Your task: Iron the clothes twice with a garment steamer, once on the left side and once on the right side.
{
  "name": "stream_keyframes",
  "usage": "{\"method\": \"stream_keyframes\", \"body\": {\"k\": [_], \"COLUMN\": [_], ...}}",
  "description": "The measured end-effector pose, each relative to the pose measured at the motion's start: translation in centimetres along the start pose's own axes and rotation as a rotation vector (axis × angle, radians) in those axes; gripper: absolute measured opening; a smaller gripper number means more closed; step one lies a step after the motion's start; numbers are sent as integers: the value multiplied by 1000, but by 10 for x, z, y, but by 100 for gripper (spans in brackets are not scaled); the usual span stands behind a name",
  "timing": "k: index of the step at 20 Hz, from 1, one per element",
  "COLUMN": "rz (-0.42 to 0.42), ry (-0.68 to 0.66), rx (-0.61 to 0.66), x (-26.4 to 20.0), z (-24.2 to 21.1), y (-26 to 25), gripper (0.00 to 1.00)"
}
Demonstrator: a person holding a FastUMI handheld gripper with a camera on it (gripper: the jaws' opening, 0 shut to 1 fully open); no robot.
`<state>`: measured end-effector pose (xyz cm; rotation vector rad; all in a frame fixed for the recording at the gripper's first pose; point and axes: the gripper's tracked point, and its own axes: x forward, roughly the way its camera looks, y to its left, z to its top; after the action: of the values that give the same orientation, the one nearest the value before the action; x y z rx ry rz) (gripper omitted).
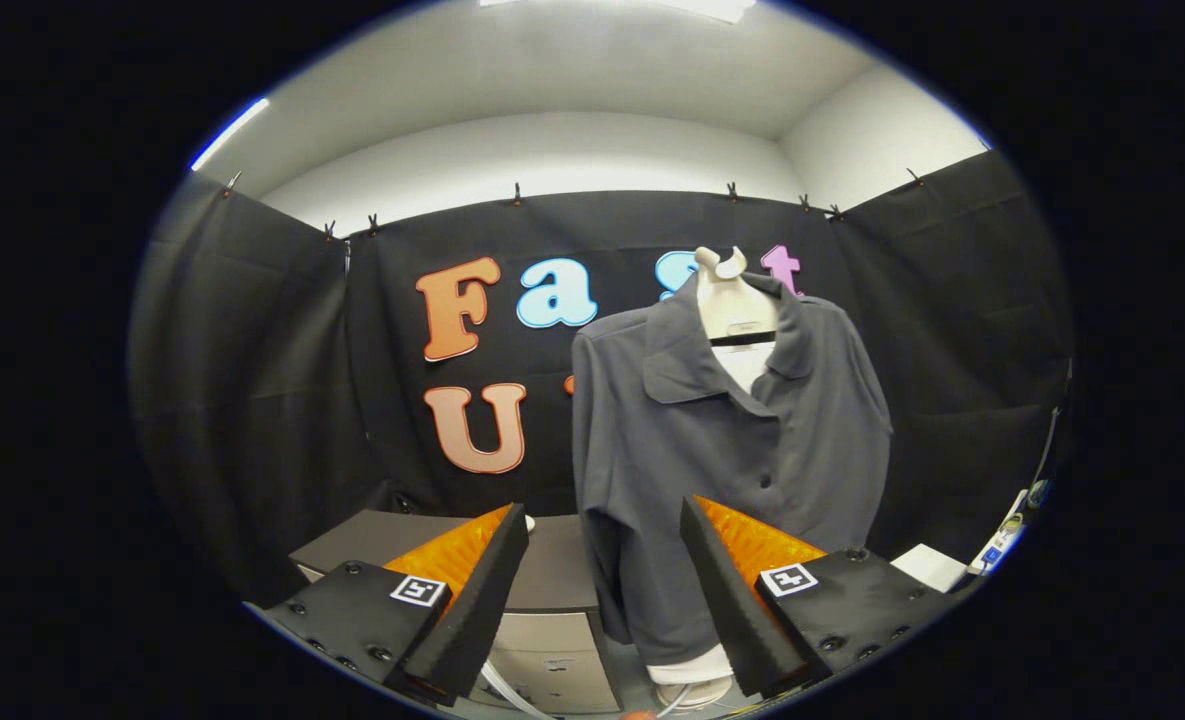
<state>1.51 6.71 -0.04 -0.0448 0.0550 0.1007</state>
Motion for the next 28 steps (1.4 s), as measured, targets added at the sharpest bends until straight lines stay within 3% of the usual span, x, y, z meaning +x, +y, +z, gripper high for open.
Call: {"method": "stream_keyframes", "body": {"k": [5,15,28], "rz": [55,150,109], "ry": [60,276,499], "rx": [-21,-54,-66], "x": [32,111,213], "z": [-14,-91,-187], "y": [42,132,168], "gripper": [98,98,99]}}
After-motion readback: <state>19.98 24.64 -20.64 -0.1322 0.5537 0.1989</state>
